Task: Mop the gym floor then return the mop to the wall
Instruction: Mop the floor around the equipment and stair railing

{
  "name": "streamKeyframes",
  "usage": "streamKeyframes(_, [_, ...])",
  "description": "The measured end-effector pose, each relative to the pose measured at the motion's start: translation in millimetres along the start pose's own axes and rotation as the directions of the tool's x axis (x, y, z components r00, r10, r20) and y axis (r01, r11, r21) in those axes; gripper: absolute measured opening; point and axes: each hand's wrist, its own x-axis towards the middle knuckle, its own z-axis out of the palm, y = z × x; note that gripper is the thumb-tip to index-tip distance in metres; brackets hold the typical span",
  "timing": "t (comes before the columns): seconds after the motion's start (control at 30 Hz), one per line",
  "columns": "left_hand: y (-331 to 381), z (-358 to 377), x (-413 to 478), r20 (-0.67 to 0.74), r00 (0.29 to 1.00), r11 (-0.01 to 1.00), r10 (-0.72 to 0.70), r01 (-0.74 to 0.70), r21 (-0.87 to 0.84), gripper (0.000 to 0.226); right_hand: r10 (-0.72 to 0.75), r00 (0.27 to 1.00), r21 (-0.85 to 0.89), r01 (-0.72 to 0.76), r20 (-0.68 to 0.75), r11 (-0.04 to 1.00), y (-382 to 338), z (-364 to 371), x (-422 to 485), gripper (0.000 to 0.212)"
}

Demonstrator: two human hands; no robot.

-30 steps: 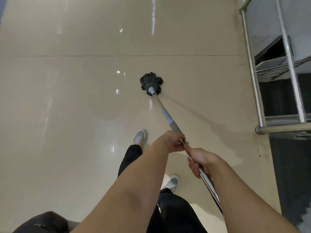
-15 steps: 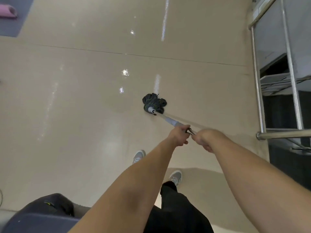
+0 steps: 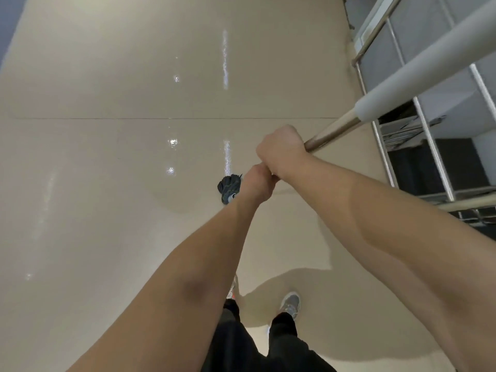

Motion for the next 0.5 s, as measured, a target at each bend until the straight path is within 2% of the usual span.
streamKeyframes(0.03, [2.4, -3.7, 3.1, -0.009, 0.999, 0.999, -0.037, 0.037, -0.011, 0.025, -0.018, 0.995, 0.010, 0.019, -0.101, 1.000, -2.3, -4.2, -1.3, 0.023])
streamKeyframes(0.07, [5.4, -7.2, 5.9, -0.078, 0.994, 0.997, -0.078, 0.077, -0.023, 0.026, -0.033, 0.978, 0.065, 0.047, -0.207, 0.997, -6.6, -5.8, -4.4, 0.023])
streamKeyframes(0.13, [7.3, -22.9, 10.5, -0.138, 0.976, 0.984, -0.167, 0.174, 0.045, 0.027, 0.005, 0.925, 0.247, 0.096, -0.381, 0.964, -19.1, -3.6, -15.5, 0.029])
streamKeyframes(0.17, [6.7, -30.4, 16.8, -0.188, 0.972, 0.986, -0.139, 0.153, 0.061, 0.027, 0.090, 0.916, 0.387, 0.075, -0.391, 0.919, -23.9, 0.6, -21.2, 0.030])
streamKeyframes(0.2, [-1.4, -35.6, 27.3, -0.213, 0.975, 0.998, -0.066, 0.063, -0.021, 0.024, 0.206, 0.918, 0.555, 0.018, -0.339, 0.831, -26.9, 8.0, -23.9, 0.029])
streamKeyframes(0.27, [-21.2, -47.2, 37.7, -0.004, 0.998, 0.992, 0.058, -0.058, -0.110, 0.017, 0.427, 0.901, 0.850, -0.161, -0.082, 0.502, -25.9, 28.1, -27.3, 0.021])
streamKeyframes(0.33, [-35.9, -59.4, 45.2, 0.005, 0.996, 0.980, 0.089, -0.087, -0.178, 0.018, 0.531, 0.835, 0.954, -0.258, 0.141, 0.151, -22.7, 45.1, -26.8, 0.027])
streamKeyframes(0.43, [-33.5, -51.6, 46.3, 0.033, 0.991, 0.965, 0.128, -0.117, -0.234, 0.021, 0.539, 0.808, 0.971, -0.188, 0.238, -0.147, -15.0, 45.4, -11.7, 0.057])
streamKeyframes(0.5, [-29.3, -46.4, 39.8, 0.051, 0.991, 0.968, 0.126, -0.112, -0.225, 0.021, 0.507, 0.806, 0.913, -0.097, 0.305, -0.395, -10.4, 31.9, 3.3, 0.055])
